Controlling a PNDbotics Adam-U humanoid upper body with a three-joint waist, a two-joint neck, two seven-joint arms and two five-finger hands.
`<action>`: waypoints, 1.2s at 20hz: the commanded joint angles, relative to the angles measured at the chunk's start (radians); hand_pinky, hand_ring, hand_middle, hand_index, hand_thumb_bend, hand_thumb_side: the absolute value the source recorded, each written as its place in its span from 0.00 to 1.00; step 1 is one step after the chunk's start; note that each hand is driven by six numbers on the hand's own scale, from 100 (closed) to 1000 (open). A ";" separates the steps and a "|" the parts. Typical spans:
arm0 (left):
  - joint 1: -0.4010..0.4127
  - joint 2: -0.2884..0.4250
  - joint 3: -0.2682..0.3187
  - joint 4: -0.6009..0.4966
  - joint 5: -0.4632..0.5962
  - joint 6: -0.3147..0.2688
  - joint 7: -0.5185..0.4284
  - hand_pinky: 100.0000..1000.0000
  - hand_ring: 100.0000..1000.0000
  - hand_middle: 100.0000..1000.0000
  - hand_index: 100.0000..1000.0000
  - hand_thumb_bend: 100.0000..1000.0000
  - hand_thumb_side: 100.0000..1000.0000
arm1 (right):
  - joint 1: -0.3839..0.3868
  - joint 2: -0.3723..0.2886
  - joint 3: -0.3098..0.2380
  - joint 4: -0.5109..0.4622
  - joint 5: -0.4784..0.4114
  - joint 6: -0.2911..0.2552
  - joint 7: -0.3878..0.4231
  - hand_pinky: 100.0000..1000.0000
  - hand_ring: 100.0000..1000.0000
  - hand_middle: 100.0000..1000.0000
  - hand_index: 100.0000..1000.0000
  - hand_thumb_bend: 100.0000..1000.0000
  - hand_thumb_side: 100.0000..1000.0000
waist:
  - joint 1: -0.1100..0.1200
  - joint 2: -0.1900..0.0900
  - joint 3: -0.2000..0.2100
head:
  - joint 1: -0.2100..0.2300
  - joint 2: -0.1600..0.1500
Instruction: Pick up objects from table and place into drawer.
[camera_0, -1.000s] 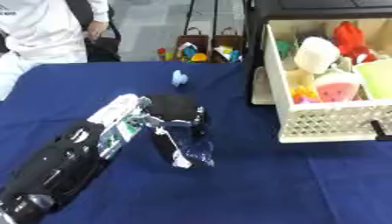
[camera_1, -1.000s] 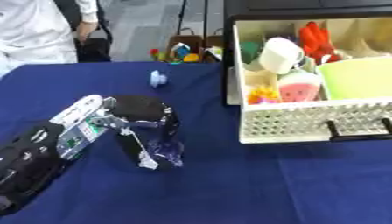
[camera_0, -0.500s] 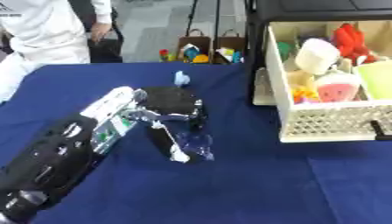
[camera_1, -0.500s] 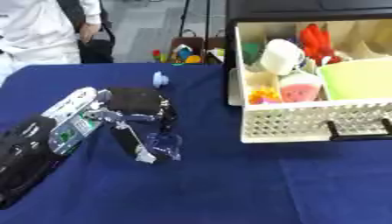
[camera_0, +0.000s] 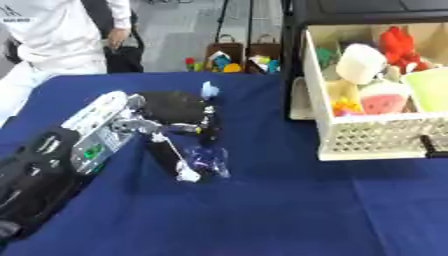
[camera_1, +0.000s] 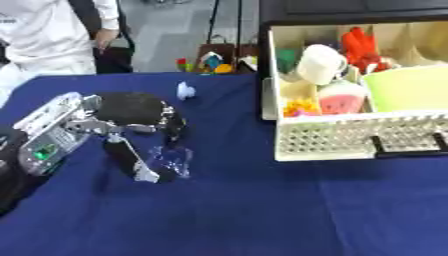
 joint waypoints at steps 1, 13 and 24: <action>0.002 0.065 0.038 -0.065 0.034 0.034 0.000 0.32 0.47 0.33 0.38 0.23 0.45 | -0.006 -0.025 -0.005 -0.014 0.008 -0.007 -0.014 0.70 0.75 0.65 0.77 0.00 1.00 | -0.003 -0.027 0.003 | -0.001 0.003; 0.048 0.157 0.098 -0.200 0.072 0.092 0.003 0.32 0.47 0.31 0.37 0.19 0.45 | 0.002 -0.029 -0.008 -0.014 0.015 -0.002 -0.025 0.70 0.75 0.65 0.77 0.00 1.00 | -0.001 -0.039 0.016 | -0.001 -0.001; 0.000 0.131 0.187 -0.254 0.101 0.132 0.060 0.30 0.44 0.30 0.36 0.15 0.45 | 0.009 -0.030 -0.009 -0.014 0.021 0.002 -0.033 0.70 0.75 0.65 0.77 0.00 1.00 | 0.002 -0.046 0.021 | 0.001 -0.005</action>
